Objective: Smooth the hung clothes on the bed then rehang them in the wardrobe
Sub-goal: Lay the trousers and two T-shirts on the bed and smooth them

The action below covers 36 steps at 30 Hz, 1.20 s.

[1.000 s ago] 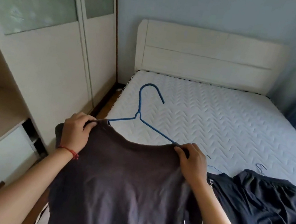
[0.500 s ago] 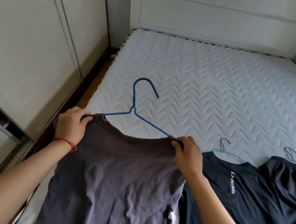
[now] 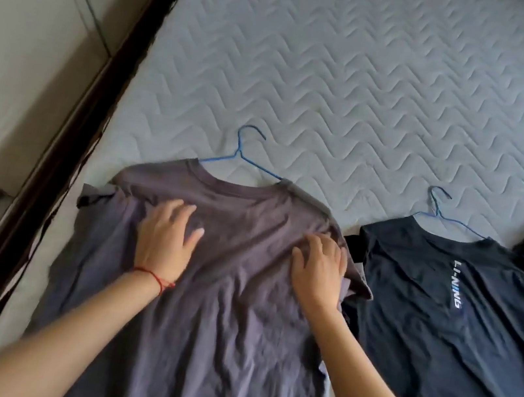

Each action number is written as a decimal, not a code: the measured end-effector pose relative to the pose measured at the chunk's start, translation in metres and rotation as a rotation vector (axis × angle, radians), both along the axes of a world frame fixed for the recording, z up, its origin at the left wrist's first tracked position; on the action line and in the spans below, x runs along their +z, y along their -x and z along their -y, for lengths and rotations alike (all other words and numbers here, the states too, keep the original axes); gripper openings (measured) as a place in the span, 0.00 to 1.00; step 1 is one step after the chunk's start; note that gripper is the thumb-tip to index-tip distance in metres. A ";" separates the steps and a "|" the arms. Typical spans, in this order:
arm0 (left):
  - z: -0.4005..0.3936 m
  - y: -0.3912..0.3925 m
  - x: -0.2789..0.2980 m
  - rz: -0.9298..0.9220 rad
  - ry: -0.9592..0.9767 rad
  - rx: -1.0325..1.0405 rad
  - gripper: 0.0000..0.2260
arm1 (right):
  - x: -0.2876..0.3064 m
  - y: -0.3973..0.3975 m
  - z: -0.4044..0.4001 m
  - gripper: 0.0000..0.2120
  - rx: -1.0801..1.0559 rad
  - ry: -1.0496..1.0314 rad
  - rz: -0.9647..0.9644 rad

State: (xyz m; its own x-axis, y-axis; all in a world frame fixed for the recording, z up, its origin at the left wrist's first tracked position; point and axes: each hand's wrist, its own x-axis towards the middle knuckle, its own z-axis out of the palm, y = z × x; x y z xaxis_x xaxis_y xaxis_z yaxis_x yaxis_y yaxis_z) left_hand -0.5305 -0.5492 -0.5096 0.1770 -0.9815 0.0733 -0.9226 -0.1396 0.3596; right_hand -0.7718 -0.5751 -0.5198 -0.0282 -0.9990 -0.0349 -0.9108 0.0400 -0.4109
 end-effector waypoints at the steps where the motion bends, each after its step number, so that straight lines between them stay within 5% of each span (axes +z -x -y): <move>1: -0.024 0.013 -0.017 -0.004 -0.049 -0.035 0.21 | -0.010 0.011 -0.013 0.18 -0.040 0.023 0.005; 4: -0.091 0.049 -0.062 0.008 -0.260 -0.140 0.26 | -0.024 0.052 -0.032 0.14 -0.252 0.038 0.070; 7: -0.133 0.063 -0.099 0.079 -0.383 -0.190 0.28 | -0.027 0.092 -0.028 0.22 -0.362 -0.037 0.139; 10: -0.141 0.062 -0.116 0.147 -0.373 -0.184 0.28 | -0.034 0.118 -0.018 0.28 -0.239 -0.188 0.167; 13: -0.140 0.064 -0.117 0.196 -0.351 -0.188 0.29 | -0.050 0.131 -0.011 0.21 -0.063 -0.247 0.132; 17: -0.141 0.064 -0.117 0.207 -0.364 -0.185 0.28 | -0.041 0.128 -0.006 0.09 -0.208 -0.027 0.242; 22: -0.141 0.064 -0.115 0.215 -0.420 -0.175 0.29 | 0.004 0.133 0.006 0.11 -0.366 0.087 0.377; 27: -0.143 0.065 -0.115 0.202 -0.391 -0.164 0.28 | 0.034 0.155 0.022 0.12 -0.319 -0.138 0.099; 33: -0.144 0.063 -0.119 0.228 -0.321 -0.180 0.27 | 0.028 0.166 0.009 0.13 -0.221 -0.263 -0.486; 36: -0.143 0.062 -0.118 0.228 -0.329 -0.182 0.27 | 0.006 0.156 -0.011 0.18 -0.200 -0.168 -0.429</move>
State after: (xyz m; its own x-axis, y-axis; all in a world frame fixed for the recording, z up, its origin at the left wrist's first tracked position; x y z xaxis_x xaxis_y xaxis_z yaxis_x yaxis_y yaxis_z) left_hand -0.5926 -0.4063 -0.6280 0.0147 -0.9727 -0.2317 -0.9934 -0.0406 0.1074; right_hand -0.9281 -0.5640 -0.5134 -0.2657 -0.9541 -0.1380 -0.9640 0.2647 0.0259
